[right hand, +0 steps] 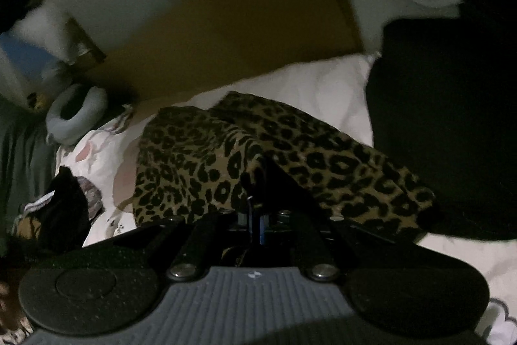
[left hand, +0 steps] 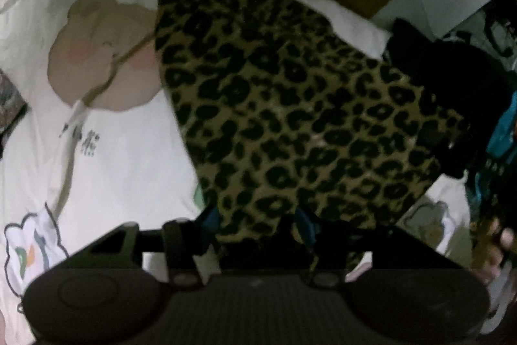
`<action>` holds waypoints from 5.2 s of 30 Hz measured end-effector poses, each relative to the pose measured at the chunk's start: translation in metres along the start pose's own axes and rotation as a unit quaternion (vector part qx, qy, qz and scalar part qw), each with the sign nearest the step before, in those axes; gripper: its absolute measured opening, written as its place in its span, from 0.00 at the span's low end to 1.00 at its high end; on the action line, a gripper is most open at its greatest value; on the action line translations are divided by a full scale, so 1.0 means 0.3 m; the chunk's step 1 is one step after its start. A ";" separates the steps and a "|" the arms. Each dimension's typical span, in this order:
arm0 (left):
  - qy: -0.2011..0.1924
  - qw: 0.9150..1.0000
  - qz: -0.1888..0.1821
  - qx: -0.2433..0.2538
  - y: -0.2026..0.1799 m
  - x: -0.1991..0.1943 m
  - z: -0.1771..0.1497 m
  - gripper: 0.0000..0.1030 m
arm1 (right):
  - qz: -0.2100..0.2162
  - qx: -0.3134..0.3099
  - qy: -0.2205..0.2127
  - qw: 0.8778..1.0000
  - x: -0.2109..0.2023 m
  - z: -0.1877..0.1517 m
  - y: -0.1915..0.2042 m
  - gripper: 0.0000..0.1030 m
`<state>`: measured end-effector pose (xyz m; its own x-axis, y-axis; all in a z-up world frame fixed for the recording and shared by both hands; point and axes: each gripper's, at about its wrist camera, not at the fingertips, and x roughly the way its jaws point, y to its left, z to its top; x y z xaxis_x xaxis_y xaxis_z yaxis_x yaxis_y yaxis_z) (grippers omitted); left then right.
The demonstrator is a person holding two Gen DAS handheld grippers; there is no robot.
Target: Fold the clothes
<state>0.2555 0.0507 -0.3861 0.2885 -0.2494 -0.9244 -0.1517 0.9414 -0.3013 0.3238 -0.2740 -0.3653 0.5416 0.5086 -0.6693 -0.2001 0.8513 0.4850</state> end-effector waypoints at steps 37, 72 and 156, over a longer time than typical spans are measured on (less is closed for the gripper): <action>0.040 0.995 -0.030 0.086 0.093 0.065 -0.177 0.30 | -0.073 0.075 -0.020 0.994 -0.009 -0.014 -0.252 0.00; -0.069 0.989 0.004 0.134 -0.051 -0.039 0.325 0.35 | -0.149 0.032 -0.048 0.987 -0.142 0.018 -0.212 0.39; -0.022 0.995 0.046 -0.081 -0.157 0.311 0.654 0.40 | -0.041 -0.199 -0.002 0.979 0.319 0.210 0.160 0.00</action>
<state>0.4749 0.0276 -0.4124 0.3071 -0.1495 -0.9399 -0.3299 0.9096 -0.2524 0.4176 -0.1927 -0.3706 0.5717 0.4373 -0.6942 -0.4585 0.8720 0.1717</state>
